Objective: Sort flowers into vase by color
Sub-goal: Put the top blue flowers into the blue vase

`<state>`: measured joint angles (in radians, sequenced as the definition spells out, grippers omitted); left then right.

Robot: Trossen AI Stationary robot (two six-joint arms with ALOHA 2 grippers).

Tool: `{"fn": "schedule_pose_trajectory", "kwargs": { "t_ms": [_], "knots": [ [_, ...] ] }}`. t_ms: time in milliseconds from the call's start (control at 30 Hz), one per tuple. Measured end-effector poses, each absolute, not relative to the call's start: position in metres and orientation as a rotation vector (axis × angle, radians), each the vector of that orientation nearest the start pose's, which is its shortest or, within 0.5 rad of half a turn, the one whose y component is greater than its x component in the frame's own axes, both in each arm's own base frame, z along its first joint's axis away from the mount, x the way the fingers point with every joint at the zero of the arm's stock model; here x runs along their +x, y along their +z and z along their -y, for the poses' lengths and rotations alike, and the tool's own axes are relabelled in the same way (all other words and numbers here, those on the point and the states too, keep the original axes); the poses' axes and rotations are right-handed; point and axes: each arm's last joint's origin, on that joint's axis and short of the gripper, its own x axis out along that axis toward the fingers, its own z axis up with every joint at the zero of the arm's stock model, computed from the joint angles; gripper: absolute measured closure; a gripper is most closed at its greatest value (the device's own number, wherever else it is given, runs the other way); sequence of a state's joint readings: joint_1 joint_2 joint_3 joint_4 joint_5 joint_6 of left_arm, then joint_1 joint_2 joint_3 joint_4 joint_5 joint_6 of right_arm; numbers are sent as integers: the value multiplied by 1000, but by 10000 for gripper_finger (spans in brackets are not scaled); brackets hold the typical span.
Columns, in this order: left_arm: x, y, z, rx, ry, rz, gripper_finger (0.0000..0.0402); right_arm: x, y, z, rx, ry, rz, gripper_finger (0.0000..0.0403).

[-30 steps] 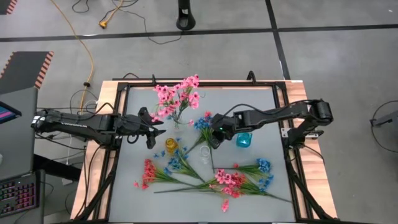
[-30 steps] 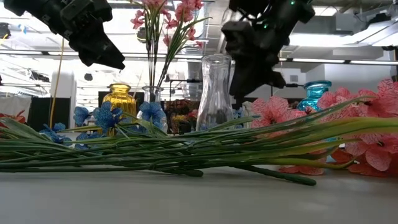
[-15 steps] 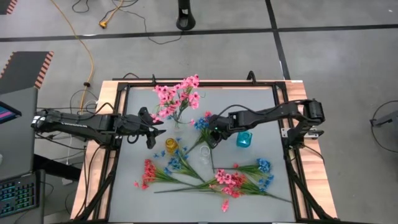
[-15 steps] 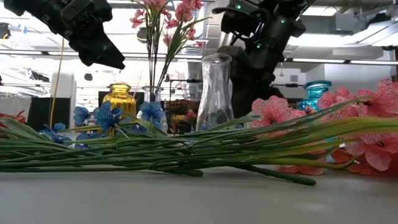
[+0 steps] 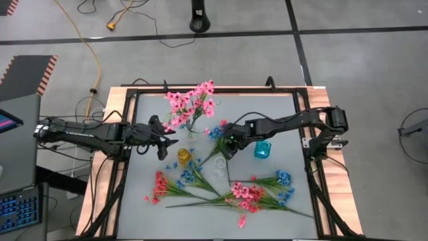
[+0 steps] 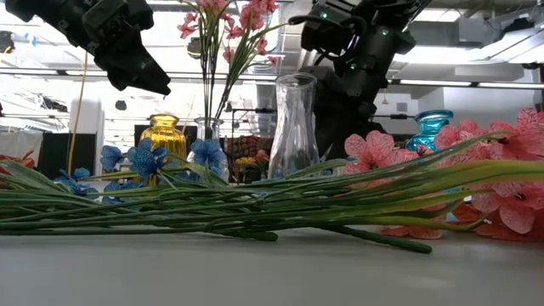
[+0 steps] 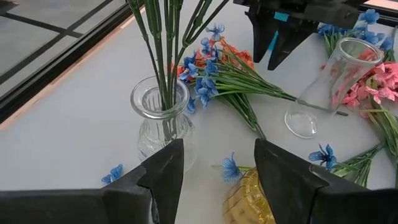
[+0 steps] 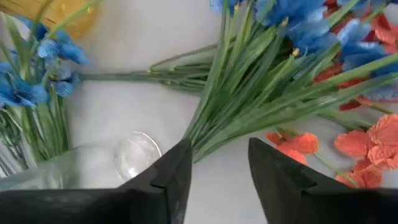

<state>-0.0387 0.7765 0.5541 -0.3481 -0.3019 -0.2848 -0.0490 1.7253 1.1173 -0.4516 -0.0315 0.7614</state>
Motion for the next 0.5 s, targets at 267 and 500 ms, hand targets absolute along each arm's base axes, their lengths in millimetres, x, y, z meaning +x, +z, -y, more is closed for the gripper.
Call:
{"fn": "schedule_pose_trajectory", "kwargs": {
  "t_ms": [267, 500],
  "knots": [
    [165, 241, -2, -178, 334, -525, 219, 352, 166, 16, 729, -431, -1041, 169],
    [165, 241, -2, -178, 334, -526, 219, 357, 150, 16, 739, -419, -1069, 168]
  ]
}}
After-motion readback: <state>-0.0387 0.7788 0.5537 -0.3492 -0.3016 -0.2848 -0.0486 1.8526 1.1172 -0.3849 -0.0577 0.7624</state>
